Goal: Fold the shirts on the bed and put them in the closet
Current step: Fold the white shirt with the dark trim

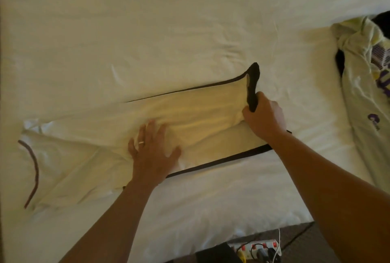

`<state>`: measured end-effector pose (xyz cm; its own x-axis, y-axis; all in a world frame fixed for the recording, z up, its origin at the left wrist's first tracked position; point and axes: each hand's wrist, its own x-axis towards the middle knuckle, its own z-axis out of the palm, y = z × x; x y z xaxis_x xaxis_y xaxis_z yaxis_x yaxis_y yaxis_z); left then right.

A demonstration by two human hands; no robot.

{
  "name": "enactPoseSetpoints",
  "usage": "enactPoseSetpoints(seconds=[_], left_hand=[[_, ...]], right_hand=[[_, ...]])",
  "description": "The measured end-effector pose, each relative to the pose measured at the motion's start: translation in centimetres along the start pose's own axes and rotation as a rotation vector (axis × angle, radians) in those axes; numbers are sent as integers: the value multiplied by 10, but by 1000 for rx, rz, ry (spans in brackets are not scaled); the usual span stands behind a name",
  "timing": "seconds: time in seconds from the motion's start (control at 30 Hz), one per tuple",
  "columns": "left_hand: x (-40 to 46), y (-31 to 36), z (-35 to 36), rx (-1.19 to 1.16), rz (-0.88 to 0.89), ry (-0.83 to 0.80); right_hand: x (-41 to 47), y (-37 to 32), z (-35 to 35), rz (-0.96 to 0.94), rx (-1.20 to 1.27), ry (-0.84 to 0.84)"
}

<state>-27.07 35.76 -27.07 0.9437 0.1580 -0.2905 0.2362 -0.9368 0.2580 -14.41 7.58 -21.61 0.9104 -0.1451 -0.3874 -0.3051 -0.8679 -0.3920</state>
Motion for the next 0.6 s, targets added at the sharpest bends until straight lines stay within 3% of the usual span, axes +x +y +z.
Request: enactPoseSetpoints(seconds=[0.07, 0.13, 0.2, 0.27, 0.37, 0.4, 0.47, 0.53, 0.6], left_hand=[[0, 25, -23, -315, -121, 94], [4, 44, -48, -870, -288, 74], [6, 49, -70, -1372, -511, -147], [3, 32, -84, -1596, -620, -328], [0, 0, -89, -1781, -636, -334], [0, -7, -88, -1783, -625, -331], [1, -19, -84, -1730, -600, -357], [4, -27, -79, -1625, -662, -347], [6, -36, -82, -1572, -722, -359]], right_hand=[[-19, -30, 2, -87, 8, -15], [-41, -65, 8, -176, 14, -31], [-64, -100, 19, -233, 75, -75], [-86, -130, 36, -254, 295, -219], [-103, -148, 56, -208, 599, -564], [-105, -147, 63, -176, 682, -597], [-107, -140, 78, -146, 747, -442], [-104, -122, 90, -183, 602, -133], [-99, -103, 103, -226, 378, 10]])
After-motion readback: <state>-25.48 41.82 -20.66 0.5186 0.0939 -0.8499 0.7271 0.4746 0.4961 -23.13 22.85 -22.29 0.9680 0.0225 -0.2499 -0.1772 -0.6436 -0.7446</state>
